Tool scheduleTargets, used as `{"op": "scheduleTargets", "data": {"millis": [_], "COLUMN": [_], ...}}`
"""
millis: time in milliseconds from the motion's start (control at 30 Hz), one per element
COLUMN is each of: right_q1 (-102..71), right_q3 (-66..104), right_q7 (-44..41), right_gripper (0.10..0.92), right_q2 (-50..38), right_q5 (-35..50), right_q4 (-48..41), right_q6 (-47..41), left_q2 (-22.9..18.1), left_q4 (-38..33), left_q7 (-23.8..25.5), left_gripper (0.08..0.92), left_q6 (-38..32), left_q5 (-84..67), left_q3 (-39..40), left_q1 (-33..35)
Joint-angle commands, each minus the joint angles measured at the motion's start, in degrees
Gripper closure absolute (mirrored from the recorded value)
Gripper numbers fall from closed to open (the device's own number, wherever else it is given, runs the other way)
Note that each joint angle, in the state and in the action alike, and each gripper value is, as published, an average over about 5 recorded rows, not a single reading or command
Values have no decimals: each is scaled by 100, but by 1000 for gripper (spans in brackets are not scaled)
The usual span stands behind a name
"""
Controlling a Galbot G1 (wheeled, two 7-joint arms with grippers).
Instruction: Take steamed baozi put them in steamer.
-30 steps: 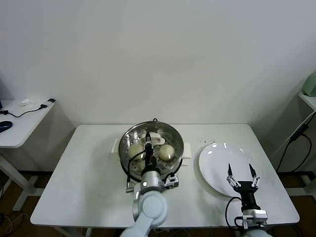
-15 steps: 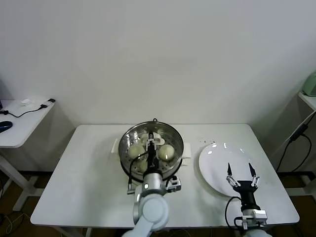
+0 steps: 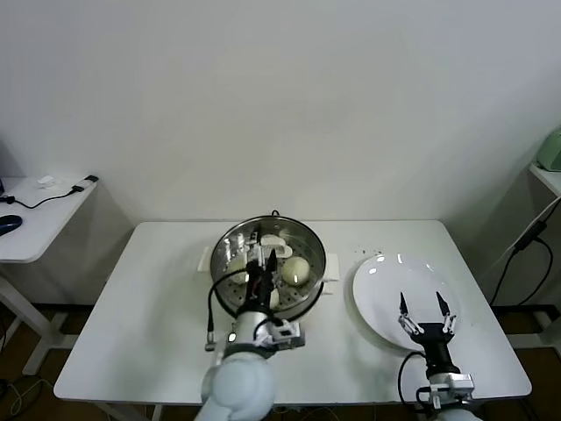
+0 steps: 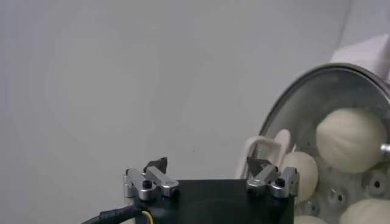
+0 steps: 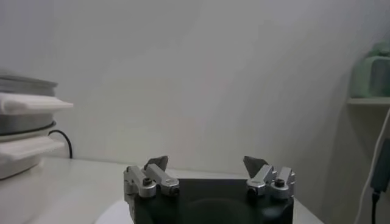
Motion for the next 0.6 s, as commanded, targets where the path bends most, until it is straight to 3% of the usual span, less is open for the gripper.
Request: {"op": "scheduleTargets", "data": {"millis": [33, 200, 300, 600], "right_q1": [-201, -270, -300, -316], "right_q3": [-3, 27, 33, 16], "right_q7": [-93, -86, -98, -31], "right_gripper": [203, 203, 203, 202], "right_q2": [-77, -109, -106, -94], "right_q5": [474, 665, 654, 683], "right_q4": [169, 183, 168, 32], "right_q6": [243, 248, 280, 150], "left_q2": [620, 709, 922, 1248], "left_q4": [-1010, -941, -628, 894], "left_q7": [-1584, -1812, -1808, -1577], "left_gripper": [180, 177, 177, 177], "left_q6": [-1398, -2008, -2392, -3757], "left_q5": [-6308, -9178, -9877, -9633], "left_q3": [-2108, -3666, -4132, -3836], "left_q1": [535, 1296, 1763, 2397]}}
